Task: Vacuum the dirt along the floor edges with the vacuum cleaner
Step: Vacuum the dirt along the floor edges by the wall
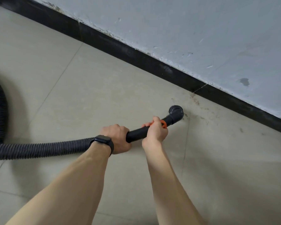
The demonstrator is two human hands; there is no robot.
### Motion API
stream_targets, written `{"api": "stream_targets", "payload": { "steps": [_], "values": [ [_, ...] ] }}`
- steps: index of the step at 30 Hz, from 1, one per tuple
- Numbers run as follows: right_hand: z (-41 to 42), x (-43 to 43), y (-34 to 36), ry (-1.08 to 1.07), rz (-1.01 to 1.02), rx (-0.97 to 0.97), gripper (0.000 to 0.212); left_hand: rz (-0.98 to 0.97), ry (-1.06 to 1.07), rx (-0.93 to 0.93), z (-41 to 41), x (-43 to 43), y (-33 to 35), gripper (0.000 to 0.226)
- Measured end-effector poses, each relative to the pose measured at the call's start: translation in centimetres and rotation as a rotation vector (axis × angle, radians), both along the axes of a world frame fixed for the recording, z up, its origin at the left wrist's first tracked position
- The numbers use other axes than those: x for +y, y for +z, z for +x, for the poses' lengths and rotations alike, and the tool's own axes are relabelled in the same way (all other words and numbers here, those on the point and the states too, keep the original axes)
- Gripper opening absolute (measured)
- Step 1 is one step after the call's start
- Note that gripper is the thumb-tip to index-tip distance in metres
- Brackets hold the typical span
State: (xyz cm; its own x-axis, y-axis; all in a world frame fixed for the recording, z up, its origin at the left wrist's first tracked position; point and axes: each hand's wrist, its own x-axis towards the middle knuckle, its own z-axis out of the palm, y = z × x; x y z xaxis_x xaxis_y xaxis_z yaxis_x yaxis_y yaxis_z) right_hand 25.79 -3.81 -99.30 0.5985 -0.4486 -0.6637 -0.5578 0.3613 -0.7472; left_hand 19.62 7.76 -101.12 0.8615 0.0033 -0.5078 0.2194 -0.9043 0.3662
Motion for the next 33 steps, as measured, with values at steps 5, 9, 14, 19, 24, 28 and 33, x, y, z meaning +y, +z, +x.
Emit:
{"api": "stream_targets", "payload": {
  "steps": [5,9,14,19,24,28,33],
  "values": [
    [-1.7,-0.9,-0.7,-0.065,0.0,0.052,0.011,0.022,-0.087,0.031,-0.6,0.0,-0.4,0.015],
    [-2.3,-0.6,-1.2,-0.024,0.048,0.077,0.01,0.032,-0.065,0.059,-1.6,0.4,-0.9,0.013],
    [-0.7,-0.3,-1.0,0.026,0.057,0.05,0.014,0.003,-0.005,0.049,-0.7,0.0,-0.7,0.013],
    [0.4,-0.6,-0.9,0.056,0.068,0.053,0.016,0.003,0.007,0.047,0.0,-0.6,-0.8,0.012],
    [1.2,-0.8,-1.0,0.089,0.072,0.053,0.018,-0.005,0.02,0.028,0.5,-0.8,-1.1,0.012],
    [2.3,-0.9,-0.9,0.126,0.053,0.052,0.018,-0.006,0.037,0.018,1.1,-1.0,-1.3,0.013],
    [3.4,-0.8,-1.0,0.143,0.032,0.047,0.018,-0.011,0.063,0.002,2.0,-1.4,-1.6,0.013]
  ]
}}
